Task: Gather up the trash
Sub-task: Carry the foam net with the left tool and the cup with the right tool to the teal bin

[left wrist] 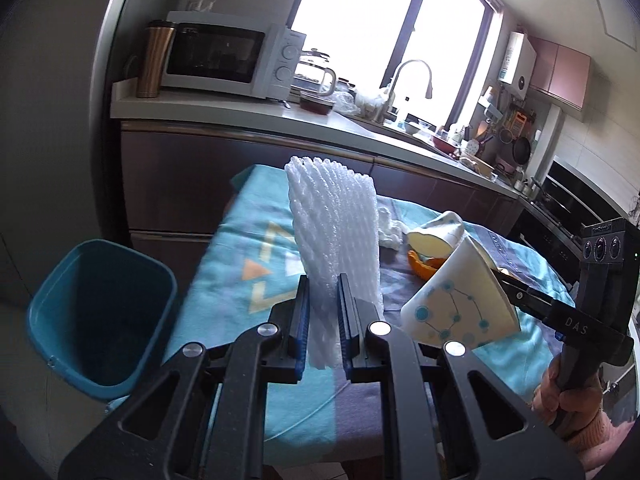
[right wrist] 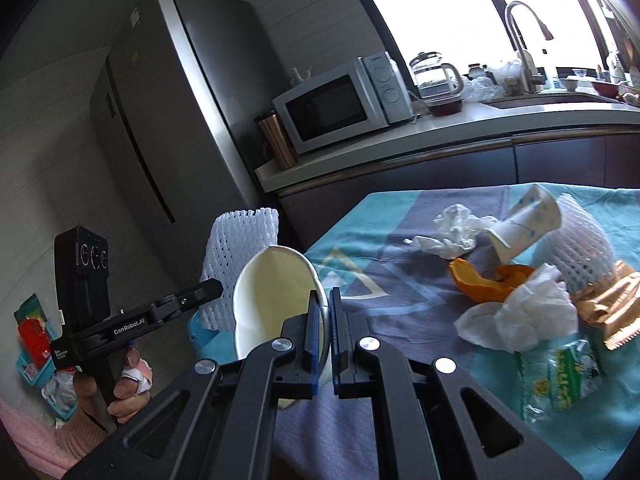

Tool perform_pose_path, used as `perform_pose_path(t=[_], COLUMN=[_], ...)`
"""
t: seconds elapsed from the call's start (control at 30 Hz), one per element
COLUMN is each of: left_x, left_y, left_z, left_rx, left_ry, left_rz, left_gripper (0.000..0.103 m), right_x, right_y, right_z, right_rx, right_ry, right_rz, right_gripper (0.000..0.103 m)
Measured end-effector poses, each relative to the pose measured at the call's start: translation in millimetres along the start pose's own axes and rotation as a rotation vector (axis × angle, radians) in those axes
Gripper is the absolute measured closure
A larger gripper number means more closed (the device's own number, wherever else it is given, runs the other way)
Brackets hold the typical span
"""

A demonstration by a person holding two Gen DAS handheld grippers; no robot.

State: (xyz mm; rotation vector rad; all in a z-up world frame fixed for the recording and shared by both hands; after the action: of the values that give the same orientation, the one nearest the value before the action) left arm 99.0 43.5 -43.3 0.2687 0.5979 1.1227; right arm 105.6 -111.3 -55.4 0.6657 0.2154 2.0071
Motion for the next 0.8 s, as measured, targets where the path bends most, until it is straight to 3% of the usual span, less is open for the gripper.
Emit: perform_pose_path(t=[0.4,0.8], left_x=[138.5,225.6], left_y=[51.9,48.9], left_z=[-0.2,-23.3], left_rx=[-0.057,-0.008], left_ry=[0.144,0.221], left_rz=[0.270,0.408], left_gripper=[0.089,0.089], right_x=[98.0,151.2], right_y=[-102.7,-198.3], right_z=[22.3,8.1], right_rx=[0.111,0.268], right_ry=[0.102,0.131], right_rz=[0.208,0.238], right_gripper=[0.099,0.099])
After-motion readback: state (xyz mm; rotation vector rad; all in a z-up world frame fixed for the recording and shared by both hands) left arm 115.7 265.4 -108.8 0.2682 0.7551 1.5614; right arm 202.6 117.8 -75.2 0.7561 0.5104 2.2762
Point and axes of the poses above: each gripper's, at about its wrist camera, not at the fingertips, and y roughly against the way its jaws point, x to its left, z to its top, the point moved 9 cm from there along -y, roughly the way its jaws point, and after that the axes turned 2 degrees about -z, right-handed, at the moved point
